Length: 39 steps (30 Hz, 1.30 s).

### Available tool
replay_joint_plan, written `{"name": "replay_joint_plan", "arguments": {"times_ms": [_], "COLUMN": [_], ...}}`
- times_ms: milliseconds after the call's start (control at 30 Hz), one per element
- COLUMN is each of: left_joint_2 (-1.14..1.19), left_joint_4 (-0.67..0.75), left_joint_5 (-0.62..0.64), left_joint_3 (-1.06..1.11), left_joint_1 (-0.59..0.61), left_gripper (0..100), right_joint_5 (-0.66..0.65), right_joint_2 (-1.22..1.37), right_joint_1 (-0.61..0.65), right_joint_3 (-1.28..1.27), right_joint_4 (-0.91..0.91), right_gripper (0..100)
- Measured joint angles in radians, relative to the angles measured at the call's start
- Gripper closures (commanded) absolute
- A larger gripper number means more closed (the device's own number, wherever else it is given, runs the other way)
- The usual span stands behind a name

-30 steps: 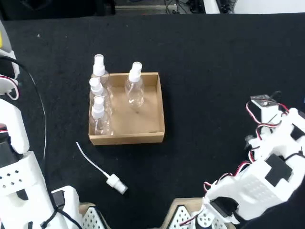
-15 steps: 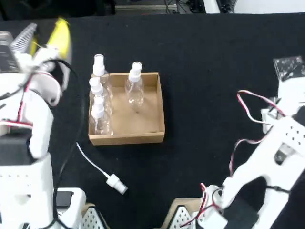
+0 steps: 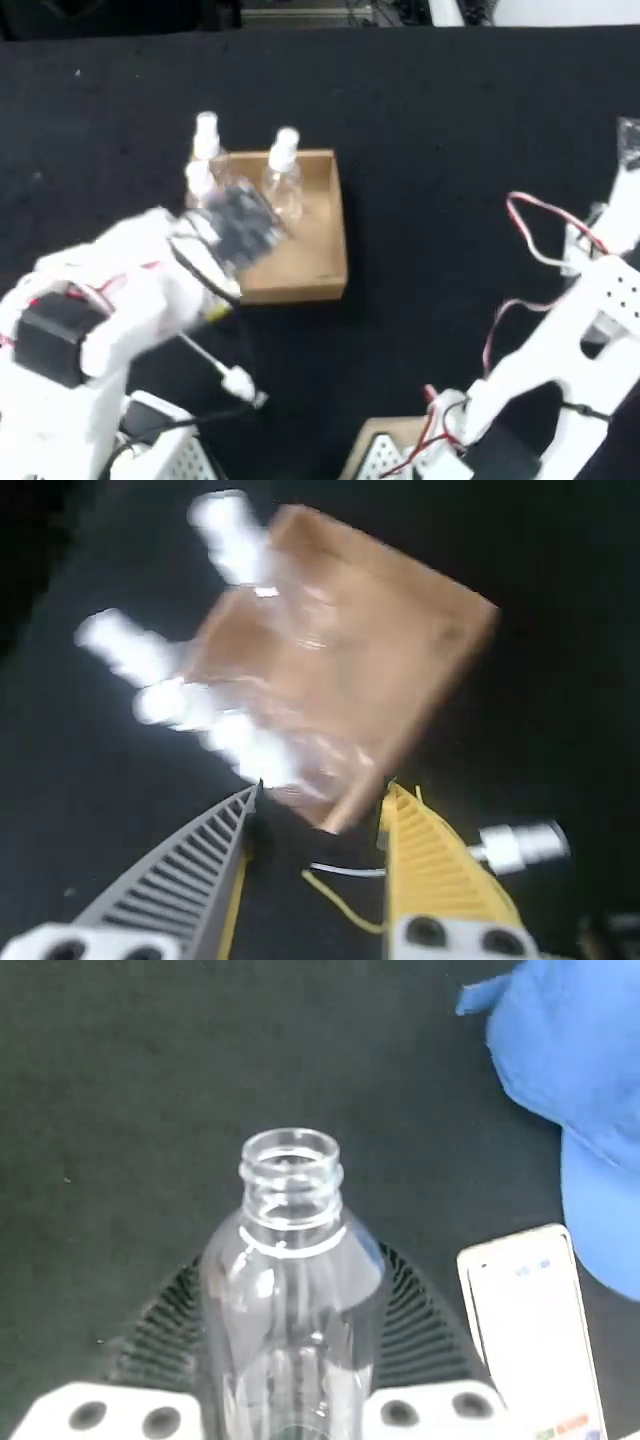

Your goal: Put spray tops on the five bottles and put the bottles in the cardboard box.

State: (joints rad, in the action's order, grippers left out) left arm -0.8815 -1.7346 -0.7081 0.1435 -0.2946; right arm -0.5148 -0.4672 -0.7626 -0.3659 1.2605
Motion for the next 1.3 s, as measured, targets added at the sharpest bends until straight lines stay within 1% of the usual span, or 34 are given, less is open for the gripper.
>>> {"name": "replay_joint_plan", "arguments": {"times_ms": [100,167,233,333,400,533,600,733,800,967,1067,1167,1300], "left_joint_2": [0.002,0.009,0.008,0.009,0.009,0.009,0.009,0.009,0.009,0.009,0.009,0.008,0.008], "left_joint_4": [-0.009,0.000,0.044,0.144,0.216,0.342,0.385,0.404,0.434,0.574,0.643,0.689,0.701], "left_joint_5": [-0.063,-0.127,-0.204,-0.296,-0.328,-0.345,-0.348,-0.348,-0.348,-0.351,-0.351,-0.388,-0.431], "left_joint_3": [0.127,0.261,0.414,0.644,0.770,0.927,0.970,1.016,1.037,1.129,1.172,1.198,1.223], "left_joint_1": [-0.098,-0.161,-0.207,-0.222,-0.229,-0.235,-0.259,-0.342,-0.362,-0.358,-0.328,-0.330,-0.330], "left_gripper": [82,82,82,82,82,73,72,74,74,74,75,79,90], "right_joint_5": [-0.041,-0.058,-0.072,-0.107,-0.112,-0.115,-0.115,-0.121,-0.126,-0.155,-0.169,-0.173,-0.173], "right_joint_2": [0.000,0.000,0.011,0.078,0.155,0.290,0.333,0.394,0.405,0.405,0.405,0.405,0.405], "right_joint_1": [-0.023,-0.044,-0.075,-0.107,-0.129,-0.173,-0.183,-0.186,-0.187,-0.187,-0.187,-0.187,-0.187], "right_joint_3": [0.000,0.000,0.000,0.009,0.054,0.149,0.192,0.226,0.227,0.227,0.227,0.227,0.227], "right_joint_4": [0.000,0.000,-0.003,-0.017,-0.018,-0.018,-0.018,-0.018,-0.018,-0.018,-0.018,-0.018,-0.018], "right_gripper": [98.7,98.7,98.7,98.8,98.8,98.8,98.8,98.8,98.8,98.8,98.8,98.8,98.8]}}
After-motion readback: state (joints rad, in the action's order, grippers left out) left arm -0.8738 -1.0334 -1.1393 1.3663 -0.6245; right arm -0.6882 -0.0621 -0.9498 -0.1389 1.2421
